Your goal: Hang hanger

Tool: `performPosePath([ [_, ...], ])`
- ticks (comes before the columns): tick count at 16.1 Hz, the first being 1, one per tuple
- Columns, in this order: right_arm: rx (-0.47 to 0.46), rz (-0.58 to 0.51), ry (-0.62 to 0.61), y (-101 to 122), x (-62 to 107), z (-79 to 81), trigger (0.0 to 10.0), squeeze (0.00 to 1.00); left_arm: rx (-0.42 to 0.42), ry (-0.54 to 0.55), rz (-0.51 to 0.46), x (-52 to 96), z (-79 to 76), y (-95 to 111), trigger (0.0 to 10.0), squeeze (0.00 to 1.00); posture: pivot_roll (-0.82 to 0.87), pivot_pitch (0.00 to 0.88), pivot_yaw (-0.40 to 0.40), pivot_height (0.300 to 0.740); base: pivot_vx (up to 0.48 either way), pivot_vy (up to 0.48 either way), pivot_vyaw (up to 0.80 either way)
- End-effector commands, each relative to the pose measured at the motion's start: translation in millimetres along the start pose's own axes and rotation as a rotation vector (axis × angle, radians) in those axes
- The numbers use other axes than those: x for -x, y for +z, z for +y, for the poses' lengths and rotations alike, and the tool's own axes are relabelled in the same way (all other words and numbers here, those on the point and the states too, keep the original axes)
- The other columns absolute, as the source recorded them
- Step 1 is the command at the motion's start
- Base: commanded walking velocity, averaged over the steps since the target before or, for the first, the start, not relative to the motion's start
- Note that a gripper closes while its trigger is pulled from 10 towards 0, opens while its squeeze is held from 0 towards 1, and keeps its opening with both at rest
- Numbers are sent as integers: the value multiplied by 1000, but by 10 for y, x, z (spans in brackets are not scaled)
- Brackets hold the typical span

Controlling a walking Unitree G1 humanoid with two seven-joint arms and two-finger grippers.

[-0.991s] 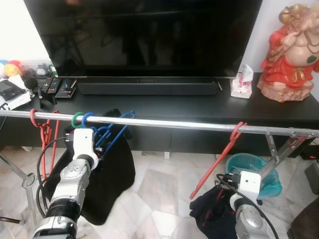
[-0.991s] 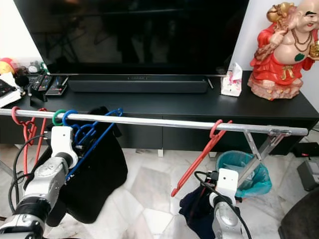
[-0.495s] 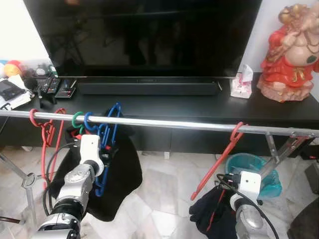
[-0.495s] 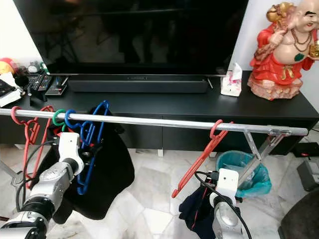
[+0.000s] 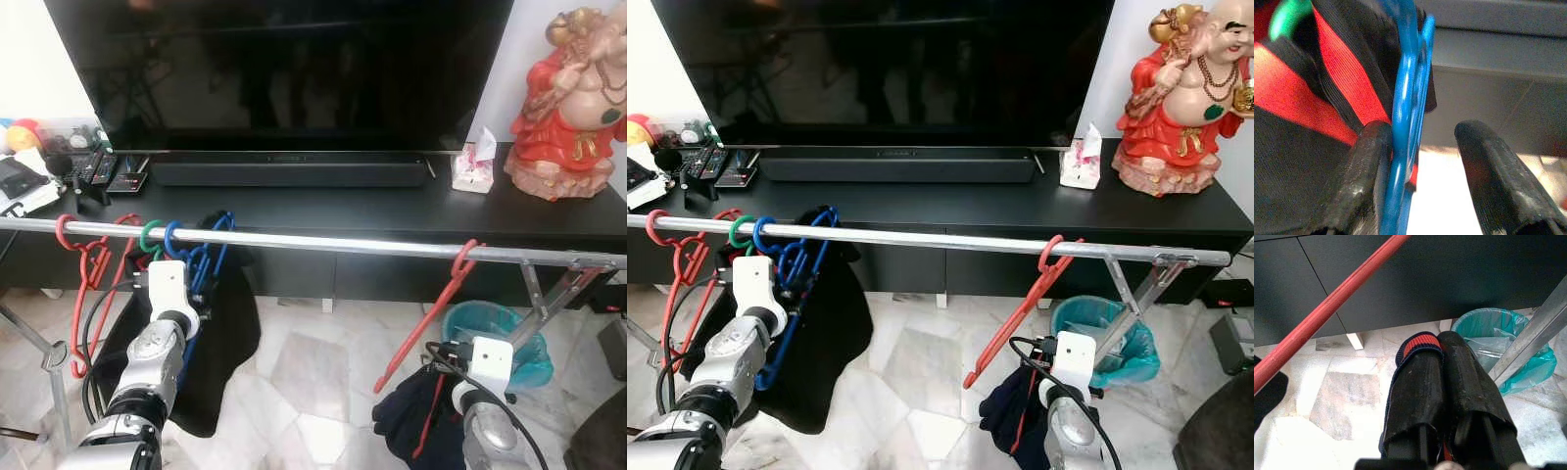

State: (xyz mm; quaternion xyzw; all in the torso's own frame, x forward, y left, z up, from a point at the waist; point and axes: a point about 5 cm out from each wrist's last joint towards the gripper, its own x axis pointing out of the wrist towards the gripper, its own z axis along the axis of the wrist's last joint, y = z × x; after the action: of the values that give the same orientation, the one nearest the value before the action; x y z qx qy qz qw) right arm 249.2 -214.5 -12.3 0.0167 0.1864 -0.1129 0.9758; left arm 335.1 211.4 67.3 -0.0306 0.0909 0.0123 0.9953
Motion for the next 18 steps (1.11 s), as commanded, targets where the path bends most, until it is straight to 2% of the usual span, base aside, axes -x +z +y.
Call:
performPosePath([
  [1,0,-32,0,47,-5,-5,10000,0,3,4,-9,-18,-17,19,10000,0,-219,0,30,740,0,0,0],
  [2,0,-31,0,46,-5,-3,10000,0,0,5,-6,-20,-20,11,8627,0,-220,0,30,740,0,0,0],
  [3,-1,-31,-1,46,-5,-3,10000,0,-1,7,-6,-19,-20,5,0,0,-220,0,30,740,0,0,0],
  [18,0,-31,1,48,-6,5,10000,0,14,13,-8,-7,-24,-34,0,0,-220,0,30,740,0,0,0],
])
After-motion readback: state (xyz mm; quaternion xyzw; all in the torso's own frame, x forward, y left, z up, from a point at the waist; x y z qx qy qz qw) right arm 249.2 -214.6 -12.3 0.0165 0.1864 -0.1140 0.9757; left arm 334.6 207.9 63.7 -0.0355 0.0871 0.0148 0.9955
